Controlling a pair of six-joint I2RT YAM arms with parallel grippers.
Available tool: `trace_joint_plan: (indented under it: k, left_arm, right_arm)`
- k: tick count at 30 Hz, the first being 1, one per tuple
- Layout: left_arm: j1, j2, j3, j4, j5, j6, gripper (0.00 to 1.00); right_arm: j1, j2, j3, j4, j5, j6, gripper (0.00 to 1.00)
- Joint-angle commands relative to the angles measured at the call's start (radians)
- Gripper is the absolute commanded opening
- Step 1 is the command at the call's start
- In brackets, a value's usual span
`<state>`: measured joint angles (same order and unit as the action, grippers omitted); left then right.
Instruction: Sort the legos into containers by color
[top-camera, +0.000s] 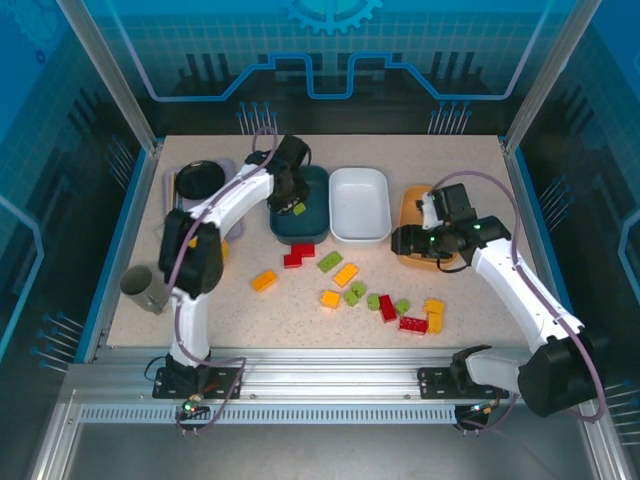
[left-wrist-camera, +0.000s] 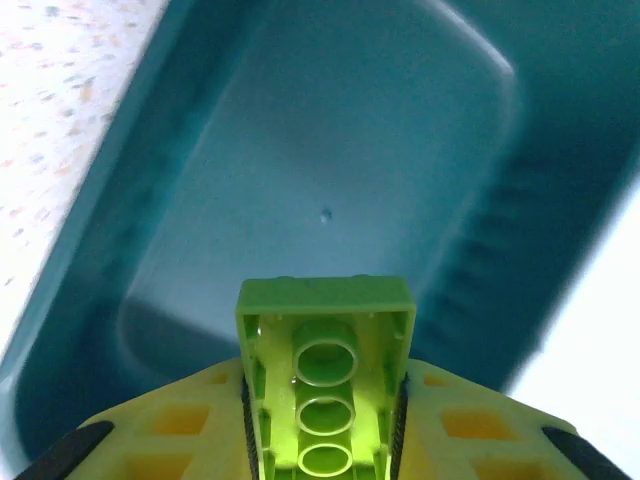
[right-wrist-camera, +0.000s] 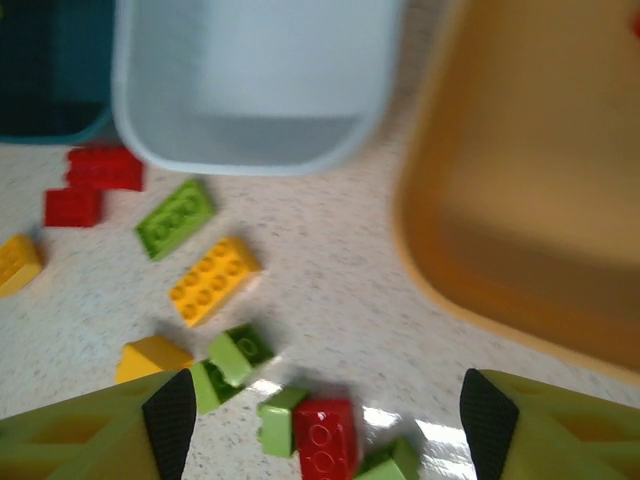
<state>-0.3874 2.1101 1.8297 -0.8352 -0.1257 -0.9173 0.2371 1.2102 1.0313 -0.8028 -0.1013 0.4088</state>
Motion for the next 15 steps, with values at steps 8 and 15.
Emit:
trace_joint_plan:
  k: [8,15]
  left_arm:
    - [0.053,0.157,0.119,-0.119,0.023,0.134,0.60]
    - [0.092,0.082,0.009,-0.083,0.019,0.135,0.62]
  right_arm:
    - [-0.126,-0.001,-0.099,-0.332,0.123,0.177,0.71]
    - [-0.122,0.048,-0.215,-0.228,0.081,0.213,0.77]
